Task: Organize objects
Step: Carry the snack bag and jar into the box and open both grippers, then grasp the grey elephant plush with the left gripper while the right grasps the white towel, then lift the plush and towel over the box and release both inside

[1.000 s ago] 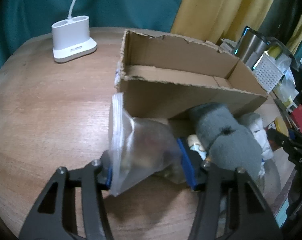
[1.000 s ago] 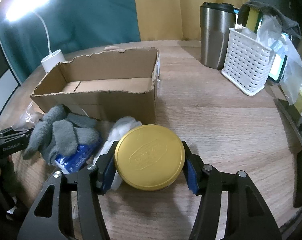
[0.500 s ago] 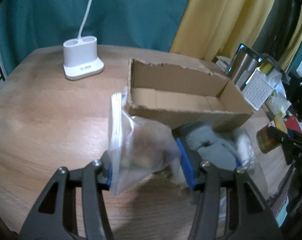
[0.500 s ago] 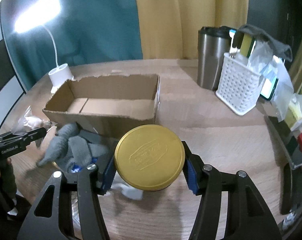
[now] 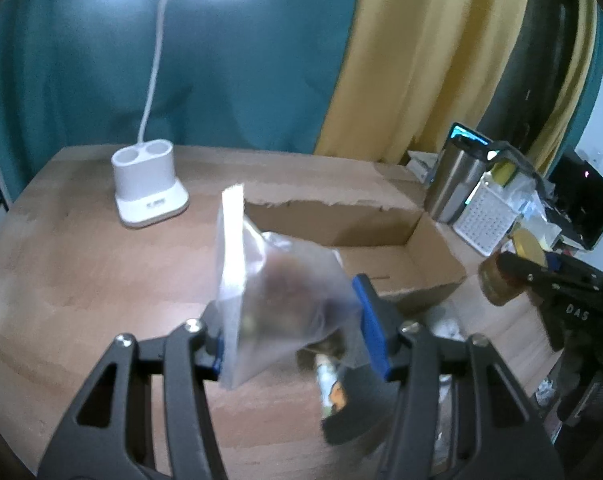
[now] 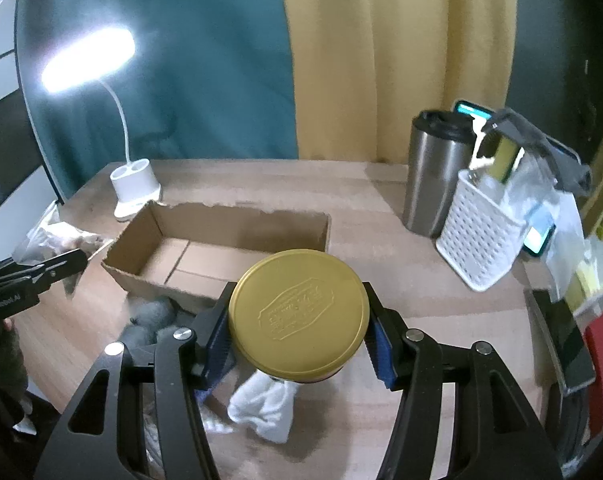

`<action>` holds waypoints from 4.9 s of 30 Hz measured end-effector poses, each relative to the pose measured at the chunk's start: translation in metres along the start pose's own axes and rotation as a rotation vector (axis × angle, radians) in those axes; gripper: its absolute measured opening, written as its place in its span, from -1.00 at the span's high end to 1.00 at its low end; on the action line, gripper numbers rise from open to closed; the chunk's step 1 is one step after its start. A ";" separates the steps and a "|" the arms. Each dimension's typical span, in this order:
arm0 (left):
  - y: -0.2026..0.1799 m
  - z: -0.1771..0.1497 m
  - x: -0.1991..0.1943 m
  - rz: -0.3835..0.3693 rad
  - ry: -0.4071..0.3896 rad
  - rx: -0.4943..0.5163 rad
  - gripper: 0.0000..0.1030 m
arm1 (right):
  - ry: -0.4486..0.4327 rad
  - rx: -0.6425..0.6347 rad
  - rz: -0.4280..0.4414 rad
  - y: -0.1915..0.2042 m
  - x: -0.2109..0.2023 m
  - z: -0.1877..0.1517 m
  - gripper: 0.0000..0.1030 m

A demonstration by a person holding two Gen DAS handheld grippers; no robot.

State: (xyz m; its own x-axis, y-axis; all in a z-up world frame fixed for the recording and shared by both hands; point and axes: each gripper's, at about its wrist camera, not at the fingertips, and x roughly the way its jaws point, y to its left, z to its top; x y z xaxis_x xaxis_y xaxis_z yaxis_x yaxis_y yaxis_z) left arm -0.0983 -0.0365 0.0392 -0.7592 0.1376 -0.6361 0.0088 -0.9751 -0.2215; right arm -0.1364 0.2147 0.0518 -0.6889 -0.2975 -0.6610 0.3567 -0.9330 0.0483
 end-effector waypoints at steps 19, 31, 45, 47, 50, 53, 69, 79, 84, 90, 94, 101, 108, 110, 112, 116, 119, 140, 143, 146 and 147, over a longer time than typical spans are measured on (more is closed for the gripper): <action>-0.042 0.033 0.065 -0.073 0.048 0.022 -0.04 | 0.028 -0.027 0.060 -0.001 0.045 0.032 -0.18; -0.033 0.029 0.118 -0.079 0.153 -0.019 -0.04 | 0.123 -0.026 0.115 0.005 0.095 0.027 -0.18; -0.043 0.010 0.147 -0.140 0.284 -0.029 -0.08 | 0.146 -0.036 0.135 0.008 0.107 0.018 -0.48; -0.044 0.010 0.147 -0.147 0.292 -0.030 -0.11 | 0.138 -0.034 0.133 0.006 0.103 0.018 -0.48; -0.049 0.009 0.143 -0.160 0.293 -0.024 -0.14 | 0.123 -0.033 0.124 0.005 0.095 0.018 -0.48; -0.051 0.011 0.133 -0.161 0.268 -0.020 -0.47 | 0.102 -0.025 0.115 0.000 0.084 0.018 -0.48; -0.049 0.005 0.058 -0.098 0.116 0.017 -0.50 | 0.050 0.019 0.058 -0.021 0.034 -0.004 -0.48; -0.047 -0.015 0.040 -0.073 0.113 0.015 -0.61 | 0.055 0.019 0.060 -0.019 0.022 -0.021 -0.48; -0.047 -0.028 0.042 -0.060 0.137 0.009 -0.61 | 0.070 0.017 0.066 -0.019 0.023 -0.032 -0.48; -0.046 -0.042 0.051 -0.043 0.173 0.001 -0.61 | 0.097 0.018 0.077 -0.020 0.028 -0.046 -0.48; -0.046 -0.048 0.058 -0.032 0.189 -0.003 -0.61 | 0.114 0.021 0.087 -0.022 0.032 -0.053 -0.48; -0.042 -0.055 0.070 -0.037 0.208 -0.011 -0.58 | 0.154 0.031 0.107 -0.025 0.047 -0.063 -0.48; -0.043 -0.058 0.072 -0.064 0.211 -0.003 -0.20 | 0.210 0.032 0.151 -0.021 0.063 -0.072 -0.48; -0.042 -0.058 0.072 -0.070 0.207 -0.010 -0.13 | 0.224 0.030 0.162 -0.018 0.066 -0.074 -0.46; -0.041 -0.059 0.070 -0.073 0.202 -0.008 -0.07 | 0.235 0.024 0.173 -0.015 0.069 -0.077 -0.28; -0.040 -0.058 0.065 -0.077 0.192 -0.005 0.02 | 0.243 -0.002 0.190 -0.007 0.068 -0.080 0.05; -0.037 -0.055 0.056 -0.083 0.170 -0.002 0.05 | 0.234 -0.008 0.188 -0.005 0.063 -0.079 0.11; -0.023 -0.018 -0.002 -0.102 0.000 0.016 0.06 | 0.098 -0.054 0.171 0.001 0.002 -0.042 0.13; -0.021 -0.009 -0.006 -0.102 -0.020 0.018 0.06 | 0.078 -0.063 0.171 0.003 -0.003 -0.033 0.13; -0.020 0.001 -0.010 -0.103 -0.042 0.025 0.06 | 0.063 -0.067 0.172 0.005 -0.007 -0.026 0.13; -0.020 0.004 -0.012 -0.104 -0.050 0.027 0.06 | 0.059 -0.067 0.171 0.005 -0.008 -0.025 0.13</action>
State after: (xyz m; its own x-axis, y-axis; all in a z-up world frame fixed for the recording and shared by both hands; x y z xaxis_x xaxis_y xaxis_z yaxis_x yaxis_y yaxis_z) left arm -0.0919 -0.0198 0.0543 -0.7866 0.2298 -0.5732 -0.0886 -0.9606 -0.2635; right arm -0.1134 0.2172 0.0390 -0.5768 -0.4367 -0.6903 0.5084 -0.8534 0.1151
